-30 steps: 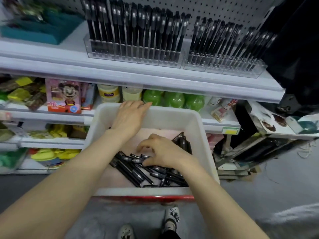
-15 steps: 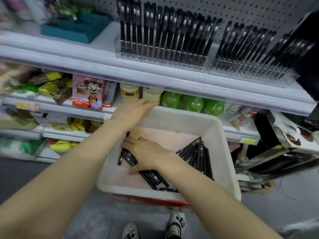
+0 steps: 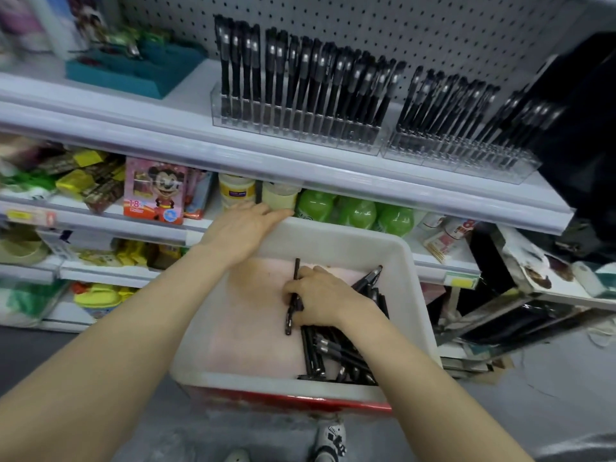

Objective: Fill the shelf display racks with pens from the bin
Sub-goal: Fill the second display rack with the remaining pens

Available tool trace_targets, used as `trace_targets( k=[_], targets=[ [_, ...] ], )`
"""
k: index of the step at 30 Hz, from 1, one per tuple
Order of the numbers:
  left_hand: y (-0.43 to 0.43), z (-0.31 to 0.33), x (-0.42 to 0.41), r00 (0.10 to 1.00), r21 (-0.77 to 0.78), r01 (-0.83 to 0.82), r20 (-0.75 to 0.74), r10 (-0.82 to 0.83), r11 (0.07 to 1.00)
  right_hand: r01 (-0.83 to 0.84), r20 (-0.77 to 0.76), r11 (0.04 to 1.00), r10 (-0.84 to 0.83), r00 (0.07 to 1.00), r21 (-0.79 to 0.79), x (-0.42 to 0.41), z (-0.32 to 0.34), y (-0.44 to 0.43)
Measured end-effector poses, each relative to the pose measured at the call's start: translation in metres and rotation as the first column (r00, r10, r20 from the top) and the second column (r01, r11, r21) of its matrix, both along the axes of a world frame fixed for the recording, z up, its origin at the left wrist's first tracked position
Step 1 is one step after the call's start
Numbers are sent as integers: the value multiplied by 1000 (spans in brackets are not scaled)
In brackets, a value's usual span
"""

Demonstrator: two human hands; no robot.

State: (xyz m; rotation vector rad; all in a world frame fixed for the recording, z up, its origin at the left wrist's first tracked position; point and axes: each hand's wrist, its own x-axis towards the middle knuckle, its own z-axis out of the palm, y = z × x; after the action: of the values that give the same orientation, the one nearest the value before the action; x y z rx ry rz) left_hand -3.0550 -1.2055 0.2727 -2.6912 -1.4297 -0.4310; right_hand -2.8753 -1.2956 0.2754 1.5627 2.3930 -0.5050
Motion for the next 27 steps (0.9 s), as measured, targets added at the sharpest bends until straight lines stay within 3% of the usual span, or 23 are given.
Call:
trace_targets(
  k=[4,8,10,12,17,23,27],
  targets=[
    [0,1,-1,1000,-10,19,-2,-19,1000,148,-127,987,-139,982,58,18,1,-4],
    [-3,3,1,998,35,41,36,-42,999,367,-291,923,-321,901,118,47,8,-3],
    [-6,5,6,997,75,35,62,-39,997,480,-423,876,-418,804,47,65,11,-1],
    [-11,8,17,996,75,38,82,-44,997,546,-584,832,-493,645,-98,80,17,-1],
    [-29,22,66,959,-42,162,241,-147,986,608,-826,756,-490,279,-243,97,47,-3],
    [-42,29,104,961,-172,209,216,-171,963,687,-891,676,-445,92,-267,106,68,-3],
    [-42,30,112,950,-234,217,275,-149,948,687,-894,627,-441,-77,-367,106,68,-4]
  ],
)
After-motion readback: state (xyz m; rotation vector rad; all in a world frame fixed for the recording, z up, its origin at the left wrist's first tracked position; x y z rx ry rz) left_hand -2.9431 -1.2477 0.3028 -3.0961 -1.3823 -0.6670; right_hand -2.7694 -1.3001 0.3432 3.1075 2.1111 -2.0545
